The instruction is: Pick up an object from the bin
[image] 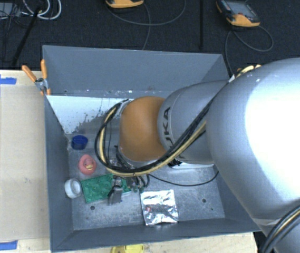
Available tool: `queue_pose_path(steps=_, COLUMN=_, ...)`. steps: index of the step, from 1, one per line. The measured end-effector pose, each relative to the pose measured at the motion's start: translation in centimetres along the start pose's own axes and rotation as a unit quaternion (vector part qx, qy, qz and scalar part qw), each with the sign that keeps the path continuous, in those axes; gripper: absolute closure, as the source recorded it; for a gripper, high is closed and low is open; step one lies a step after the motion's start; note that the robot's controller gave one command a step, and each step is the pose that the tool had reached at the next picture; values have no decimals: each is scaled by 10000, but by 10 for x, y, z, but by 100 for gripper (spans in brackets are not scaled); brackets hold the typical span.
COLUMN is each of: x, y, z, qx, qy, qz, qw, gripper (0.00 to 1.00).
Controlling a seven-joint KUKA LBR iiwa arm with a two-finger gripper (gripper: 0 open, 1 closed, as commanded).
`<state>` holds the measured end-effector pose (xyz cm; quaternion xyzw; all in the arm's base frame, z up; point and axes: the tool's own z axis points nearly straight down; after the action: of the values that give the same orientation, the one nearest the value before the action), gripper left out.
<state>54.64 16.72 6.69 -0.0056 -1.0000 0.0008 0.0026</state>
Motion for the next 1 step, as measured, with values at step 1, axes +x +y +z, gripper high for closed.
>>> queue_pose_path(steps=1, x=-1, y=0, z=-20, qx=-10, qy=-27, qz=13, qw=10000, gripper=100)
